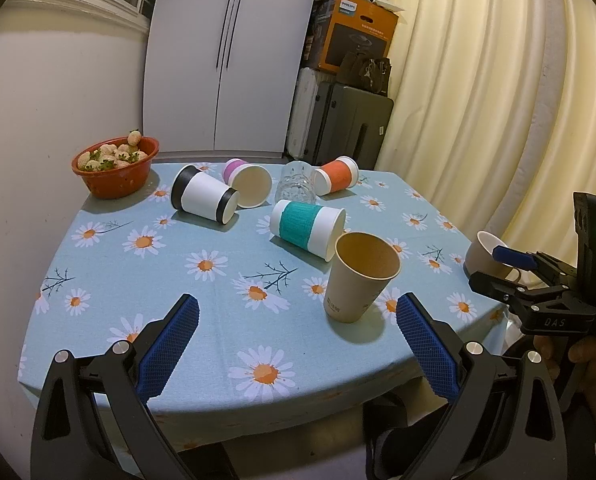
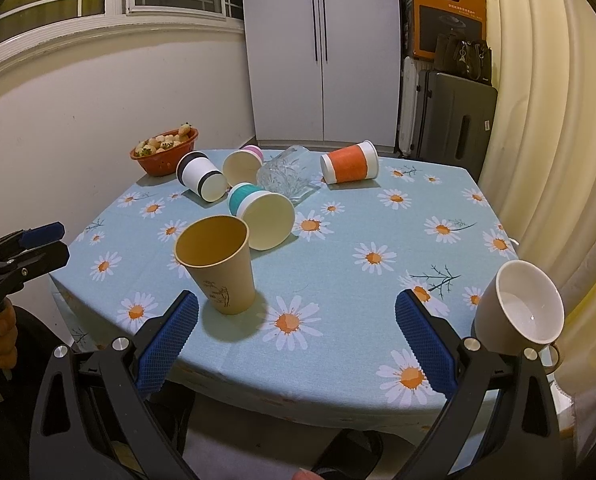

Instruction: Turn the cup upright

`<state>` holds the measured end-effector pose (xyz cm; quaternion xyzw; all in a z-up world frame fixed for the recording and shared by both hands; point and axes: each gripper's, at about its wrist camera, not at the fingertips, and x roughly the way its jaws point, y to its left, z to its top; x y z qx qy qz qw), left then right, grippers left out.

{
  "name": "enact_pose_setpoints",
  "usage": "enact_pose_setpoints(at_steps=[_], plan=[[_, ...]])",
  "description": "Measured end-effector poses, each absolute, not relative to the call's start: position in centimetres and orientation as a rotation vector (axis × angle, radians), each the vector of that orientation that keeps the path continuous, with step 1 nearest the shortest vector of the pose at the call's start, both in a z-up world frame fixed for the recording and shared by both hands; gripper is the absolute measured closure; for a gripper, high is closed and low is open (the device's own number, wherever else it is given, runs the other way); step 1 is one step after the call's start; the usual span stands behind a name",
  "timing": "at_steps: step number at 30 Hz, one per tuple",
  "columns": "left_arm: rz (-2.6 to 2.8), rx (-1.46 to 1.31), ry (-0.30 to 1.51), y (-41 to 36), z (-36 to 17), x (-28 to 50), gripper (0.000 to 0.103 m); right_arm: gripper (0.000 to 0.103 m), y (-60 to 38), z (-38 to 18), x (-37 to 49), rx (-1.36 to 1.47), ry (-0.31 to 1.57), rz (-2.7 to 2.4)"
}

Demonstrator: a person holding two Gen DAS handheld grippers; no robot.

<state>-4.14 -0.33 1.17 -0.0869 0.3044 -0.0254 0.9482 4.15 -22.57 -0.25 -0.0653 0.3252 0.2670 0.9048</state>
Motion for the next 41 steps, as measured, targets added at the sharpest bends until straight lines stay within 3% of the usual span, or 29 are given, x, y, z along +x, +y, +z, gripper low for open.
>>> enact_pose_setpoints(at_steps=[41], plan=[[-0.050,-0.185,0.619,-0.20,0.86,-4.19,0.007,0.005,-22.40,-0.62,4.19,-0.149,0.683,0.550]])
